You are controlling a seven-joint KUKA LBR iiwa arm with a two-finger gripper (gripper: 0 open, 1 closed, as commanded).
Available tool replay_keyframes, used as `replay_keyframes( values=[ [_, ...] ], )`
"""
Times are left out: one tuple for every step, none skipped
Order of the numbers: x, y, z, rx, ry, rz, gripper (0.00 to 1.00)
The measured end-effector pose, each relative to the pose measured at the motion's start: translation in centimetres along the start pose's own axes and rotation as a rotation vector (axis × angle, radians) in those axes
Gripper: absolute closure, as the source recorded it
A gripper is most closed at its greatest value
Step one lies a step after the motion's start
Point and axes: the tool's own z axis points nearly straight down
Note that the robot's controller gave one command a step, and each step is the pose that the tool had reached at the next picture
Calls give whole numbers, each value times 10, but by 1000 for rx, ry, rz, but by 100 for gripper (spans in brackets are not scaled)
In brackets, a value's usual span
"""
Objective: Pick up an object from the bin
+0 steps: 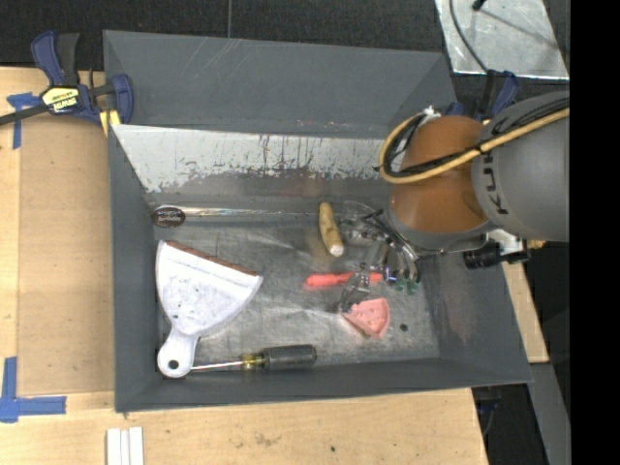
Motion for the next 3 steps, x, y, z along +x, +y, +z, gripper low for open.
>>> replay_keyframes(
  values=[
    [-28, -6, 14, 1, -8, 165, 100],
    [-28, -6, 14, 1, -7, 165, 100],
    [-37, 6, -129, 3, 7, 142, 100]
  ],
)
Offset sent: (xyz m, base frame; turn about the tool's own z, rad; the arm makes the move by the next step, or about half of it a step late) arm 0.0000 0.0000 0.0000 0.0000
